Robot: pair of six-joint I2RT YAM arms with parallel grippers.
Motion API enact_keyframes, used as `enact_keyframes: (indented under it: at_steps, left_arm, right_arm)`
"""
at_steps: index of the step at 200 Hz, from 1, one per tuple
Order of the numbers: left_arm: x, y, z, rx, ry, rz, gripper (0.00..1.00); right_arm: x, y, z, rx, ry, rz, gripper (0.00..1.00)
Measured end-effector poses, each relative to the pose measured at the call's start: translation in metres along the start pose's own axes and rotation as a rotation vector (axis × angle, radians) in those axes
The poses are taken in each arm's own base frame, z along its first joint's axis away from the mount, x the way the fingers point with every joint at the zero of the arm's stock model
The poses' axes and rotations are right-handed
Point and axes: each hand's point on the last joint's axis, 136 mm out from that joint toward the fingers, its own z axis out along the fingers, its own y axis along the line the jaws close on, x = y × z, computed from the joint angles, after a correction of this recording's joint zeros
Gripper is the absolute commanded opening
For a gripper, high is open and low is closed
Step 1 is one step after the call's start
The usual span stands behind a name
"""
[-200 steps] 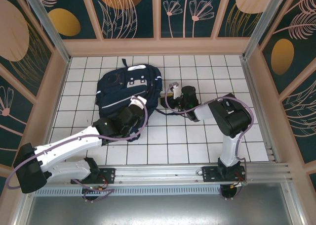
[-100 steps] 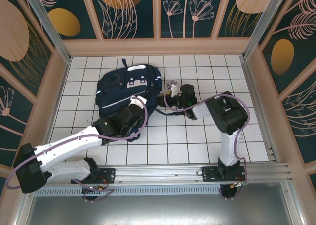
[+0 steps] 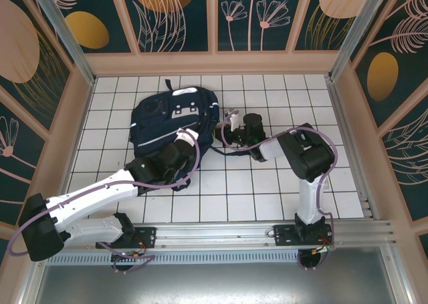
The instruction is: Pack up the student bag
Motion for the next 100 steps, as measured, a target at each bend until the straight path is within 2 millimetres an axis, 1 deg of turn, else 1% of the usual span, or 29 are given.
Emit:
enact_keyframes:
  at_steps: [24, 56, 85, 100]
  left_arm:
    - [0.002, -0.002, 0.002, 0.005, 0.008, 0.003, 0.00]
    - [0.001, -0.004, 0.005, 0.009, 0.008, 0.002, 0.00]
    - [0.002, -0.006, 0.007, 0.011, 0.010, -0.004, 0.00]
    - [0.003, -0.008, 0.010, 0.010, 0.015, -0.007, 0.00]
  right_arm:
    - [0.001, 0.003, -0.013, 0.027, -0.009, -0.002, 0.00]
    - [0.001, 0.012, -0.031, 0.045, -0.019, -0.006, 0.00]
    - [0.000, 0.021, -0.039, 0.057, -0.025, -0.014, 0.00]
    - [-0.002, 0.029, -0.043, 0.058, -0.036, -0.028, 0.00]
